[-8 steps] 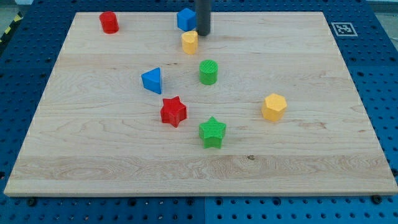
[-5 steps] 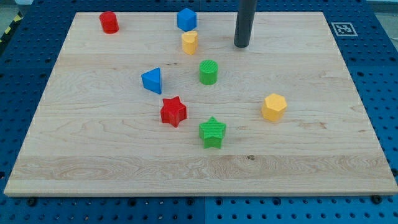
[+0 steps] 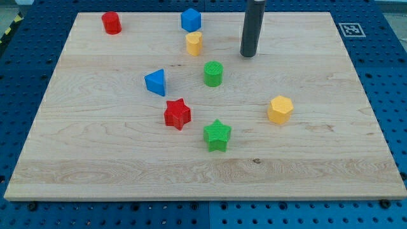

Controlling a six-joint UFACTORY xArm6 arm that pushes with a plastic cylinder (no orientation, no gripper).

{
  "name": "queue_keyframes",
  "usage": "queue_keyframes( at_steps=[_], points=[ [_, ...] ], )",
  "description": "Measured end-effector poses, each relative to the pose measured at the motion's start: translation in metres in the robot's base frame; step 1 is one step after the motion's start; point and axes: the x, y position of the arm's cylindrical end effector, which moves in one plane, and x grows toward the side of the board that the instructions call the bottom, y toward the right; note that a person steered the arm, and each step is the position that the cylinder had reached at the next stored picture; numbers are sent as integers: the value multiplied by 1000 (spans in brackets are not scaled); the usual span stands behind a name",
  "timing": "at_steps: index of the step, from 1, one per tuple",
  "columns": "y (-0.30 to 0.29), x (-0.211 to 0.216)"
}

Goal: Slide the green circle to the right

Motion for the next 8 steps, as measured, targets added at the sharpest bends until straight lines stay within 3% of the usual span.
queue_keyframes(
  at_steps=[2, 4, 8],
  points=[
    [-17, 1],
    [-100, 19],
    [-76, 87]
  ],
)
